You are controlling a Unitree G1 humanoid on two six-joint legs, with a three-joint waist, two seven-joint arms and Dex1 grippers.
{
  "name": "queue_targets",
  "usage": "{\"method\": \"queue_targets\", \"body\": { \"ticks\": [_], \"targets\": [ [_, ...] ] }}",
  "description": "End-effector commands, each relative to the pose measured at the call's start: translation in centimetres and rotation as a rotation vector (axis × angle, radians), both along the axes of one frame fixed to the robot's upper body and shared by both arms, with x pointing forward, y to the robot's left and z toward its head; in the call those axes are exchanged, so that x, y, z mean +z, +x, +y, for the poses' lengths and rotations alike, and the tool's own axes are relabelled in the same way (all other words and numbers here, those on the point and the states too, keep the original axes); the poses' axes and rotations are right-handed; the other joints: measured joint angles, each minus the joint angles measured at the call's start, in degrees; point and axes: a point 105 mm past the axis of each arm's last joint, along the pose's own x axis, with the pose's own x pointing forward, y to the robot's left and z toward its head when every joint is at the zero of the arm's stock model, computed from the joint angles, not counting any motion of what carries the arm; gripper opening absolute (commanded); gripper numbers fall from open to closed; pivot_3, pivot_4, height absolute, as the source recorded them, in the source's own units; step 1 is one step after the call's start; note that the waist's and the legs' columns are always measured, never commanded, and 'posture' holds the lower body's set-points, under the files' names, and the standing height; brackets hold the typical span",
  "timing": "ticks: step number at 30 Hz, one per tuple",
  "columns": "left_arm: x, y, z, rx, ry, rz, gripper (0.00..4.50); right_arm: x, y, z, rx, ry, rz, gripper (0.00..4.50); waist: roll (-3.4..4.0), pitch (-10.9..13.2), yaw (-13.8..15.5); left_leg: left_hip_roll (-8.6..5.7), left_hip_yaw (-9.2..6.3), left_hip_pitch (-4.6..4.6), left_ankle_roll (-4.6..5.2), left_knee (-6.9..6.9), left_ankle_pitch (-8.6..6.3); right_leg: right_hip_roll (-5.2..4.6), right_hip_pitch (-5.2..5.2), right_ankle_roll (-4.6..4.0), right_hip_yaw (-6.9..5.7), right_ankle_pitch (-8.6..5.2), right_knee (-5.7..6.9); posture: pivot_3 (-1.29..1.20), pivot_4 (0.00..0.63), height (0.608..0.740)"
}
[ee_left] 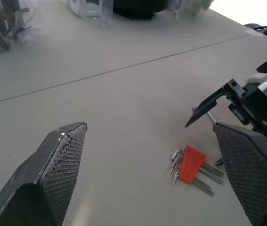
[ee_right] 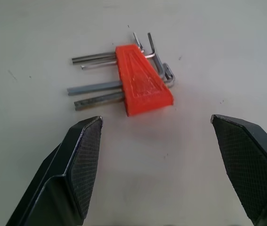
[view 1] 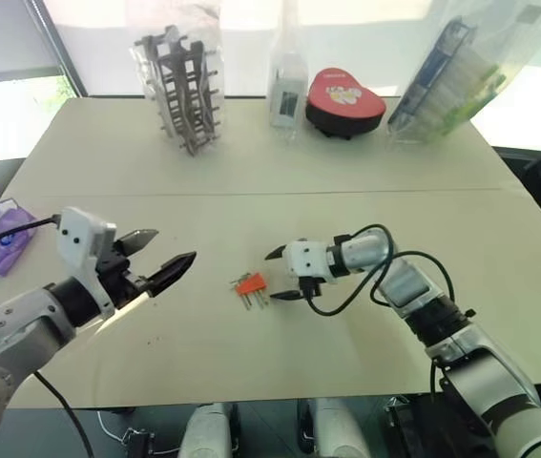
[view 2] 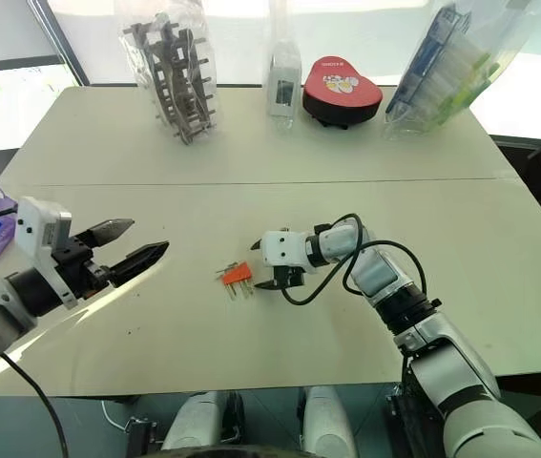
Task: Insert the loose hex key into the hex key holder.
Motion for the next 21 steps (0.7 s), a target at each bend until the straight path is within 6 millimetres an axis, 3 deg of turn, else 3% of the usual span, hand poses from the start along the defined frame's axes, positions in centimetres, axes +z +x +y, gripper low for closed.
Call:
{"method": "queue_targets", "body": {
  "ticks": [1, 21],
  "targets": [
    [0.8, -0.2, 0.0, 0.003, 0.006, -0.046, 4.50, 0.8, 0.1, 0.9, 0.026, 0.022, -0.021, 3.81, 0.01, 0.0, 0.0, 0.00, 0.00, 0.00, 0.00, 0.00, 0.00, 0.00, 0.00, 0.00, -0.01, 0.00, 0.00, 0.00, 0.150, 0.740],
    [0.0, -0.9, 0.4, 0.034, 0.011, -0.066, 4.50, -1.2, 0.4, 1.3, 0.086, -0.044, 0.062, 3.81, 0.02, 0.0, -0.1, 0.02, -0.04, 0.01, -0.05, -0.02, 0.02, -0.01, 0.01, 0.00, -0.06, 0.00, 0.02, 0.00, 0.150, 0.740]
  ]
}}
